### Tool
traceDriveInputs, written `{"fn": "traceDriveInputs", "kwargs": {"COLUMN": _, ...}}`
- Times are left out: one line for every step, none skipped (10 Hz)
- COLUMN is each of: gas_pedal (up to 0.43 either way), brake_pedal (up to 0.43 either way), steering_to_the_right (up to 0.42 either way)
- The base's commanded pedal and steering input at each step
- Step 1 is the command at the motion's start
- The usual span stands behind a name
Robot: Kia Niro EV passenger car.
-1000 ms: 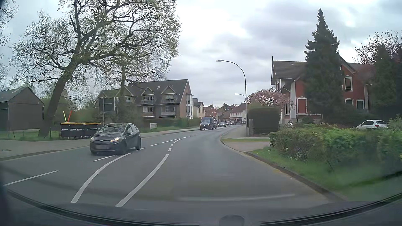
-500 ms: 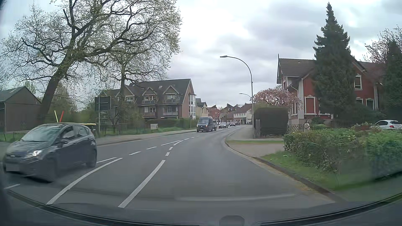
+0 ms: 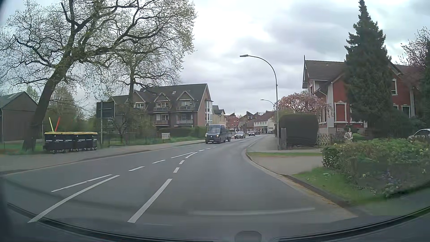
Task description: Follow the waypoints while adhering to traffic rules and regulations
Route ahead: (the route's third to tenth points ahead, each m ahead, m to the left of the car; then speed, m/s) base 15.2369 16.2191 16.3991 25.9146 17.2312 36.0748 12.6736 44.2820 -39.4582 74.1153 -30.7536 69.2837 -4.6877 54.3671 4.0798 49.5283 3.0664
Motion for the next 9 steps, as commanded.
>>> {"fn": "traceDriveInputs", "kwargs": {"gas_pedal": 0.0, "brake_pedal": 0.128, "steering_to_the_right": -0.04}}
{"fn": "traceDriveInputs", "kwargs": {"gas_pedal": 0.0, "brake_pedal": 0.122, "steering_to_the_right": -0.042}}
{"fn": "traceDriveInputs", "kwargs": {"gas_pedal": 0.0, "brake_pedal": 0.116, "steering_to_the_right": -0.044}}
{"fn": "traceDriveInputs", "kwargs": {"gas_pedal": 0.0, "brake_pedal": 0.116, "steering_to_the_right": -0.046}}
{"fn": "traceDriveInputs", "kwargs": {"gas_pedal": 0.0, "brake_pedal": 0.122, "steering_to_the_right": -0.05}}
{"fn": "traceDriveInputs", "kwargs": {"gas_pedal": 0.0, "brake_pedal": 0.116, "steering_to_the_right": -0.055}}
{"fn": "traceDriveInputs", "kwargs": {"gas_pedal": 0.0, "brake_pedal": 0.116, "steering_to_the_right": -0.059}}
{"fn": "traceDriveInputs", "kwargs": {"gas_pedal": 0.0, "brake_pedal": 0.116, "steering_to_the_right": -0.062}}
{"fn": "traceDriveInputs", "kwargs": {"gas_pedal": 0.0, "brake_pedal": 0.116, "steering_to_the_right": -0.065}}
